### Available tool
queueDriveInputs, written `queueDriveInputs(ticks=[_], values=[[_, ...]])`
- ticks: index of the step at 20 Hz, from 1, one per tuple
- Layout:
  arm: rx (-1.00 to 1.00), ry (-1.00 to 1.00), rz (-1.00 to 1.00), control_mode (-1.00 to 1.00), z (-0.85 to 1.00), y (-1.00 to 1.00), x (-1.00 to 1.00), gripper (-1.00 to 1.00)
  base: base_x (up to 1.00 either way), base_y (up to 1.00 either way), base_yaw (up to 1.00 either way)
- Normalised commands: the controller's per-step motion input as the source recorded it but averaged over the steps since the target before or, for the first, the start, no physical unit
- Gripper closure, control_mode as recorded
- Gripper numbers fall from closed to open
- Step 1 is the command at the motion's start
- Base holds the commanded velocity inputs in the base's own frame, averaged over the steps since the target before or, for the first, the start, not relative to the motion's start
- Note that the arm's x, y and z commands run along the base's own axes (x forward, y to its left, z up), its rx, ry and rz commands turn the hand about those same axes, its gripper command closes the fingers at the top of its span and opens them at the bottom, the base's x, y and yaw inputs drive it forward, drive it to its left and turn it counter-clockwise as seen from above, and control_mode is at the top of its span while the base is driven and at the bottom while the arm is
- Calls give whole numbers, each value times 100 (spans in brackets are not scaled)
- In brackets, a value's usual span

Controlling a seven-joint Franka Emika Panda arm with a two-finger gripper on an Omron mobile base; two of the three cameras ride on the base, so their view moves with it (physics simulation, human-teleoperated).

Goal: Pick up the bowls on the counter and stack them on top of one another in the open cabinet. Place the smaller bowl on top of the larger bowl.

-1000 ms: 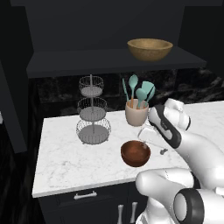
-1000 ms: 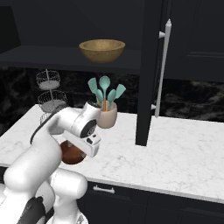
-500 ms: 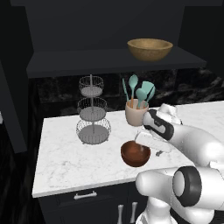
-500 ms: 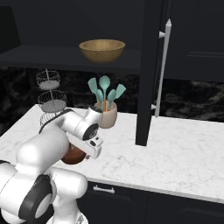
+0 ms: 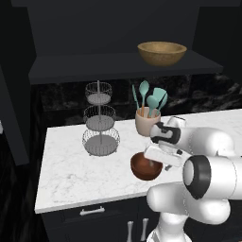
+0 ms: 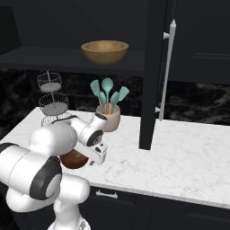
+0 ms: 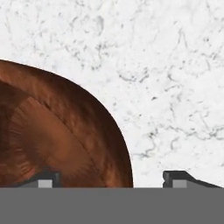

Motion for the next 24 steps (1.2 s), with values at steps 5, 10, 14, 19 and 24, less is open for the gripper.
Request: queueDriveInputs(ticks=[5,10,14,19,24], values=[[-1,0,1,-100,-25,12,0,100,0,0,0],[0,0,1,-100,-10,5,-17,100,0,0,0],[0,-15,1,-100,17,0,-67,100,0,0,0],[0,-14,-8,-100,80,0,-51,100,0,0,0],[0,-13,-20,-100,91,0,-26,100,0,0,0]])
